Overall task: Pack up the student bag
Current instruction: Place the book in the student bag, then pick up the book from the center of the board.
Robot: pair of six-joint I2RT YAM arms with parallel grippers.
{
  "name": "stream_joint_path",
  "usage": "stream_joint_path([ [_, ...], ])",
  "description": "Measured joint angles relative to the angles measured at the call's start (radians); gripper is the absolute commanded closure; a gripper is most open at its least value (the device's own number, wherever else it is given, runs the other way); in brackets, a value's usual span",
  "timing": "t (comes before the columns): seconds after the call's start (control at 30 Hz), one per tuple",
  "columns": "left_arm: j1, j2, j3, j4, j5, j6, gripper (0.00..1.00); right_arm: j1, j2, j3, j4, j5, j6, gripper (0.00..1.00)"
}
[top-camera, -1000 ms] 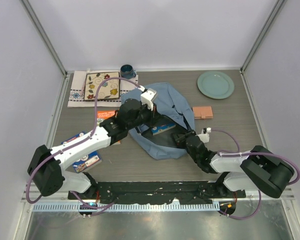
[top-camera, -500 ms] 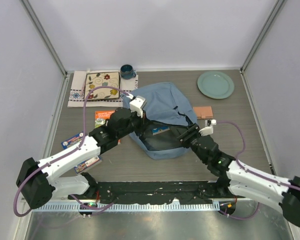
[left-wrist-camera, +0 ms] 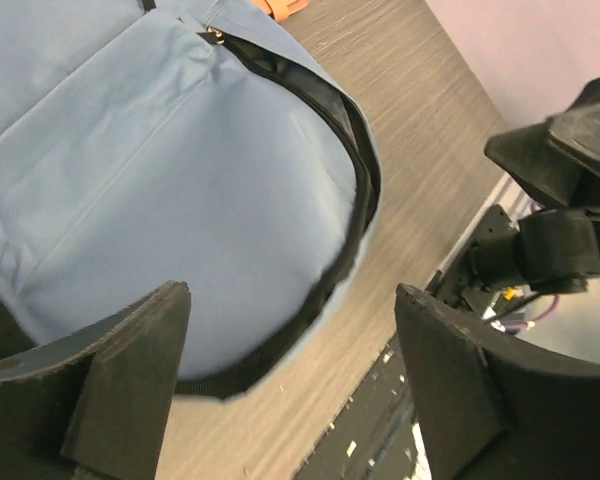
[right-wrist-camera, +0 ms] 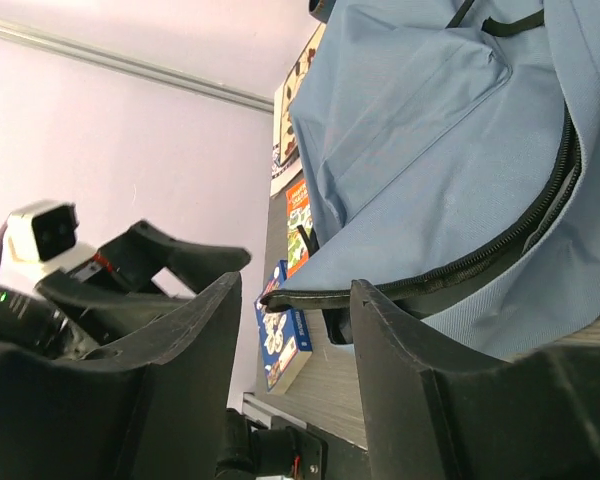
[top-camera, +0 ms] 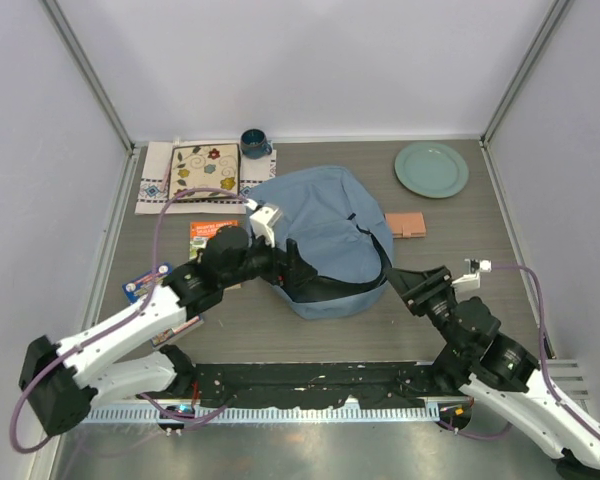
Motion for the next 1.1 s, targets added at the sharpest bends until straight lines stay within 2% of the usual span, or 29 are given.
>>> stream_joint_path([
  [0.03, -0.001, -0.046, -0.016, -0.021, -0.005, -0.008, 0.00, 0.000, -0.019, 0.008, -0.024, 0.007, -0.001, 0.47],
  [0.1, -0.001, -0.149, -0.036, -0.067, -0.034, -0.015, 0.00, 0.000, -0.011, 0.028, -0.050, 0.006, -0.014, 0.47],
  [0.2, -0.001, -0.296, -0.039, -0.143, -0.179, -0.018, 0.00, 0.000, 0.104, 0.086, -0.048, -0.024, -0.058, 0.47],
  [0.37, 0.035, -0.372, -0.034, -0.320, -0.457, -0.039, 0.00, 0.001, 0.468, 0.219, 0.060, -0.159, -0.152, 0.47],
  [0.5, 0.172, -0.313, -0.034, -0.449, -0.557, -0.058, 0.01, 0.045, 0.742, 0.332, 0.146, -0.243, -0.226, 0.47],
  [0.67, 0.420, -0.278, -0.042, -0.497, -0.531, -0.064, 0.00, 0.142, 0.981, 0.468, 0.205, -0.270, -0.285, 0.47],
  [0.83, 0.666, -0.219, -0.064, -0.481, -0.397, -0.063, 0.00, 0.211, 1.173, 0.600, 0.254, -0.267, -0.299, 0.47],
  [0.93, 0.763, -0.130, -0.094, -0.464, -0.311, -0.068, 0.00, 0.242, 1.315, 0.689, 0.267, -0.268, -0.300, 0.48],
  [1.1, 0.774, -0.059, -0.103, -0.405, -0.263, -0.072, 0.00, 0.259, 1.469, 0.815, 0.265, -0.264, -0.301, 0.48],
])
